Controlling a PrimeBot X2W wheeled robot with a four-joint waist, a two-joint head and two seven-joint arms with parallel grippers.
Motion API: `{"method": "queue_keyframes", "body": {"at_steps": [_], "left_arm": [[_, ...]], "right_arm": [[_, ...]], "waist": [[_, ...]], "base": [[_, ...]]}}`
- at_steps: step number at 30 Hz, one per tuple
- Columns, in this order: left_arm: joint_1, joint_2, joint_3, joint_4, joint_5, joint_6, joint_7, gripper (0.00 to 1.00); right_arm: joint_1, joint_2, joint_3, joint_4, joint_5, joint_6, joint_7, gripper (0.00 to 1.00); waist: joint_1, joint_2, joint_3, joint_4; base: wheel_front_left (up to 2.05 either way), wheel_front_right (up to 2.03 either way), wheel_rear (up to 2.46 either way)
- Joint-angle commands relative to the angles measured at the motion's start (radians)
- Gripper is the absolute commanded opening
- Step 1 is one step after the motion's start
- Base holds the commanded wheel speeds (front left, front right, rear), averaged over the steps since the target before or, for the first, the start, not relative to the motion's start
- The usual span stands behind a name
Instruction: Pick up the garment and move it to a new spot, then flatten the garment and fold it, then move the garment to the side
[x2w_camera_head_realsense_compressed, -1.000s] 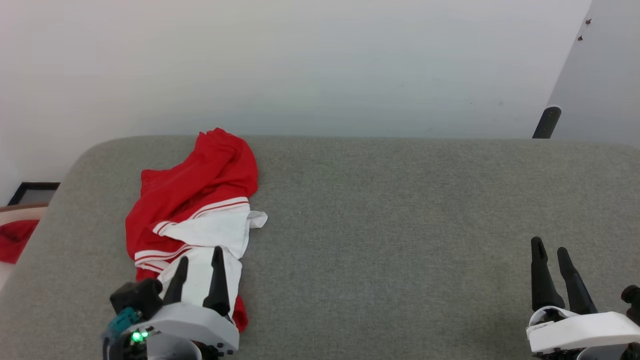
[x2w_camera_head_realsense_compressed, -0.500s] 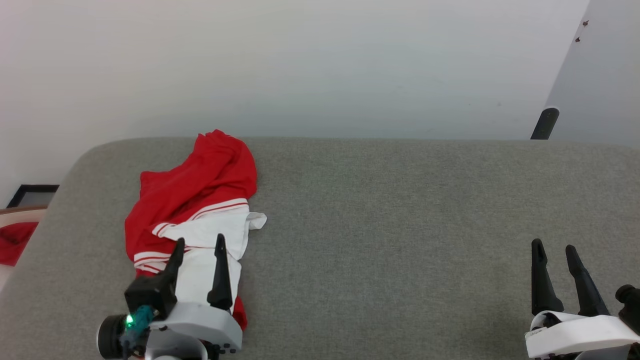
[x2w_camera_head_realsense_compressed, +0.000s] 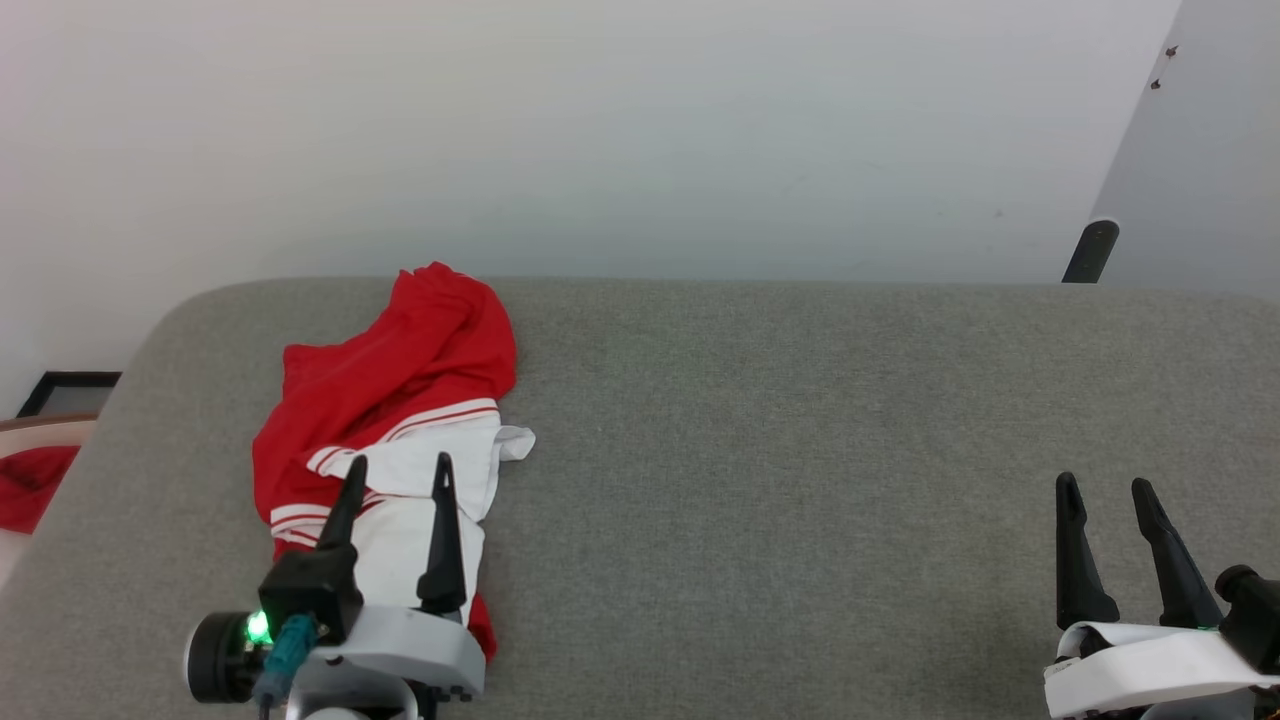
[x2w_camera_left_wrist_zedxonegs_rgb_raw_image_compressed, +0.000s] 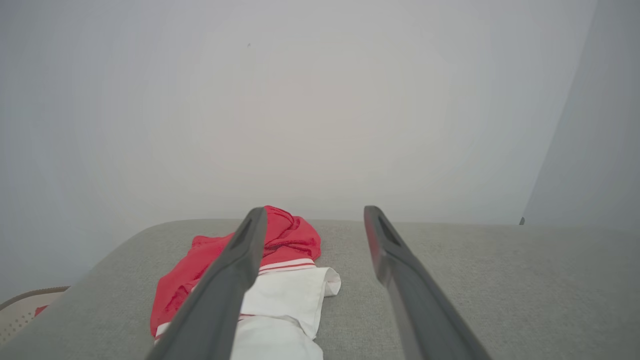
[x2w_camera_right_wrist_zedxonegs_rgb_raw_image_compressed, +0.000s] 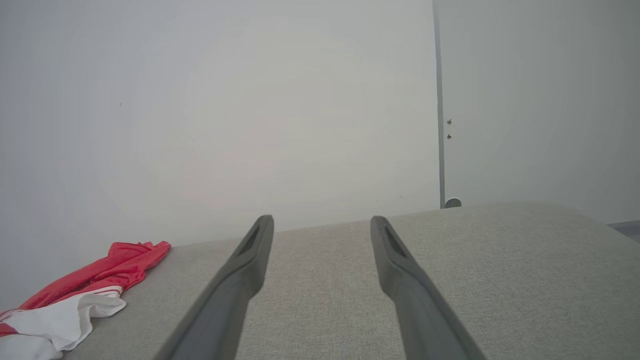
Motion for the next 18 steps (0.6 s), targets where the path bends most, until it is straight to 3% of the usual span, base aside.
{"method": "queue_keyframes", "body": {"at_steps": [1,18], "left_arm": [[-0.007,-0.002,0.006,-0.009,0.014,-0.003,-0.008,1.0],[0.0,-0.037,0.071,0.028,0.107,-0.089,-0.04,1.0]], "right_arm": [[0.004,-0.001,0.003,-0.009,-0.025,0.004,-0.01,1.0],[0.013,-0.001,0.012,-0.019,-0.159,0.004,-0.042,1.0]], "waist": [[0.0,0.0,-0.001,0.0],[0.0,0.0,-0.019,0.0]], "base": [[0.0,0.0,0.0],[0.0,0.0,0.0]]}}
